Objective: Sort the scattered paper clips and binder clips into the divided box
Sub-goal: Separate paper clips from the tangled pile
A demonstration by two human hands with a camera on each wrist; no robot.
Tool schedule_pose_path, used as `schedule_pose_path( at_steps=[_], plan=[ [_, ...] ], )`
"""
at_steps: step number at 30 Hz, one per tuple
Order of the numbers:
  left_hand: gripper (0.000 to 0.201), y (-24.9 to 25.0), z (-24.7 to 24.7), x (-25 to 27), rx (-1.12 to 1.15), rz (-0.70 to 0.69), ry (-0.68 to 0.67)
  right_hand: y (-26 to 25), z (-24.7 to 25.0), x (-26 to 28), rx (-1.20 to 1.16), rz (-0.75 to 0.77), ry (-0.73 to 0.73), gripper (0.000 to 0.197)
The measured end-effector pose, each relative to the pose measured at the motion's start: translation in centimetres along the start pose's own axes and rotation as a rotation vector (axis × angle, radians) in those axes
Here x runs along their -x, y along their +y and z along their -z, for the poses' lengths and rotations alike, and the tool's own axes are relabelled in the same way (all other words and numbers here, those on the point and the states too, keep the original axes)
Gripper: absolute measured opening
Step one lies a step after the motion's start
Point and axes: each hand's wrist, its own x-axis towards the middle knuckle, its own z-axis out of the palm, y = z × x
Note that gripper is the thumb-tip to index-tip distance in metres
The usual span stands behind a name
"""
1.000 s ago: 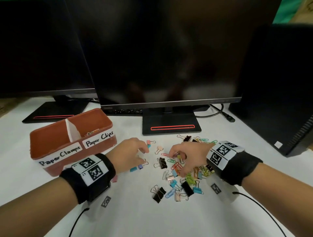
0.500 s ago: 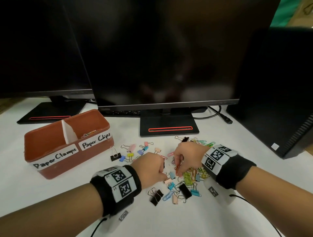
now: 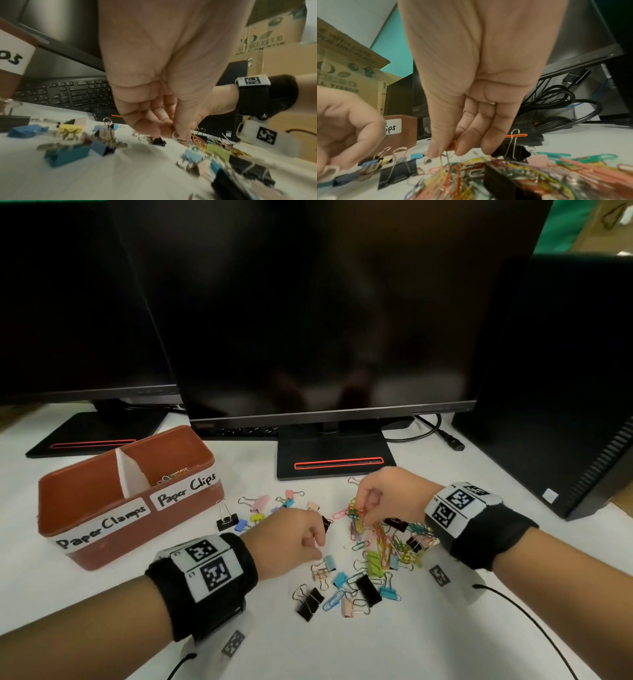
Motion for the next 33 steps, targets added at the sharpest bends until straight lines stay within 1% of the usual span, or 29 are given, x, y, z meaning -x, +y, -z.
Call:
schedule_pose_path(
  at_steps=[2, 4, 6, 8, 10, 13, 14, 17, 20, 22, 24, 27, 29, 32, 33],
  plan=[
    [0.005, 0.5, 0.8, -0.5, -0.010, -0.027, 0.087, 0.2, 0.5, 0.0, -0.004, -0.006, 0.038, 0.022],
    [0.003, 1.2, 1.6, -1.4, -0.069, -0.059, 0.184, 0.0, 0.9, -0.2, -0.002, -0.004, 0.069, 0.019],
    [0.004, 1.6, 2.0, -2.6, -0.125, -0.071, 0.237, -0.4, 1.1, -0.6, 0.002, 0.005, 0.083, 0.017],
    [0.005, 1.6, 1.9, -3.6, -0.157, -0.057, 0.229, -0.9, 1.2, -1.2, 0.007, 0.021, 0.082, 0.015],
    [0.007, 1.2, 1.3, -4.3, -0.176, -0.036, 0.168, -1.2, 1.1, -1.7, 0.000, 0.049, 0.095, 0.012],
    [0.008, 0.4, 0.6, -4.3, -0.186, -0.015, 0.076, -1.3, 1.4, -2.1, -0.021, 0.073, 0.129, 0.002],
    [0.007, 0.0, 0.5, -4.2, -0.174, -0.003, 0.065, -1.3, 1.6, -2.1, -0.026, 0.073, 0.130, 0.003],
    [0.005, -0.6, 0.7, -3.6, -0.157, 0.039, 0.061, -1.4, 2.2, -2.0, -0.060, 0.064, 0.136, 0.005],
    [0.009, -0.4, 1.3, -3.5, -0.169, 0.012, 0.111, -1.6, 2.6, -1.8, -0.095, 0.060, 0.159, 0.009],
    [0.013, 0.0, 1.7, -3.8, -0.078, -0.037, 0.181, -1.9, 2.7, -1.6, -0.126, 0.071, 0.175, 0.009],
    [0.015, 0.6, 1.9, -4.3, 0.068, -0.073, 0.213, -2.4, 2.9, -1.5, -0.146, 0.084, 0.186, 0.008],
    [0.017, 1.2, 1.9, -5.0, 0.268, -0.076, 0.189, -2.9, 3.3, -1.2, -0.204, 0.118, 0.227, 0.008],
    [0.015, 1.2, 1.7, -5.4, 0.311, -0.076, 0.176, -3.2, 3.7, -1.0, -0.268, 0.132, 0.260, 0.007],
    [0.017, 0.6, 1.1, -5.5, 0.450, -0.081, 0.120, -3.4, 4.4, -0.6, -0.346, 0.150, 0.318, 0.007],
    [0.018, 0.3, 1.0, -5.5, 0.453, -0.078, 0.107, -3.4, 4.6, -0.4, -0.363, 0.155, 0.337, 0.007]
  ],
)
